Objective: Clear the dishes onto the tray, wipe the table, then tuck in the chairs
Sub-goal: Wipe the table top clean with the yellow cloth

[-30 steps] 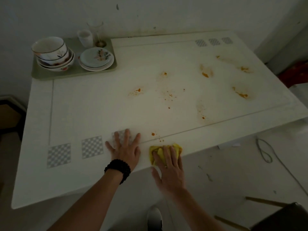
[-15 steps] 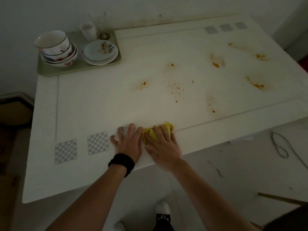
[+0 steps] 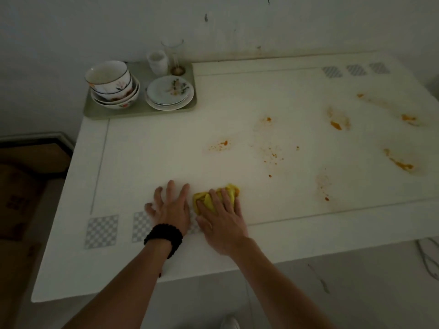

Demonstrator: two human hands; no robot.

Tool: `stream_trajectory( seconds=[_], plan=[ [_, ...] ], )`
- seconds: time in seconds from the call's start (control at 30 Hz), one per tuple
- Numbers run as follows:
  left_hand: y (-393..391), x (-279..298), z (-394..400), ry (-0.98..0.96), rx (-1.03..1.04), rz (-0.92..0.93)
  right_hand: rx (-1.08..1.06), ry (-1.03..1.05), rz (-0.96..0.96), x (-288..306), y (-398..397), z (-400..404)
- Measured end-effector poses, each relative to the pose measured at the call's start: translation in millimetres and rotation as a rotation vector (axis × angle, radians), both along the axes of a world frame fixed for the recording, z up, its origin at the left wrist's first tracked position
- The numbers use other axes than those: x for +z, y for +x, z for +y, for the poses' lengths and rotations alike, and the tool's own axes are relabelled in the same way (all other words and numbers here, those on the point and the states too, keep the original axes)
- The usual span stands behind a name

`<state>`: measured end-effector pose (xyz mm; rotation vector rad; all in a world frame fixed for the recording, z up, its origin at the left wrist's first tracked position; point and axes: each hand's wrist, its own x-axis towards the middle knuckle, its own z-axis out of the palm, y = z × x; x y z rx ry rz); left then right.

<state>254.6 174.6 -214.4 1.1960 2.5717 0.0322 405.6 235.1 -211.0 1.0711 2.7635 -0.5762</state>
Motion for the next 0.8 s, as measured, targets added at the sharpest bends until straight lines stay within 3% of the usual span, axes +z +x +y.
stream_trajectory(
  seconds=[0.13,0.4,0.47,0.63,0.8],
  plan=[
    [-6.2,0.6,8.8,0.006,0.013,0.004,-0.051,-0.027,-0.014,4.0,-9.7,9.8],
    [-36.3,1.0,35.4,-0.002,-0.038,0.012,-0.450,-0.065,-0.047,-3.8,-58.7,27.0],
    [-54.0,1.0,48.0,0.000,-0.064,0.010,-0.449,-0.074,-0.041,-3.5,-71.4,29.8],
    [-89.0,0.9,80.0,-0.004,-0.088,-0.013,-0.221,-0.084,-0.080,3.0,-96.9,53.2],
    [-106.2,0.6,103.7,0.000,-0.118,-0.019,-0.395,-0.100,-0.053,0.5,-134.8,68.7]
  ],
)
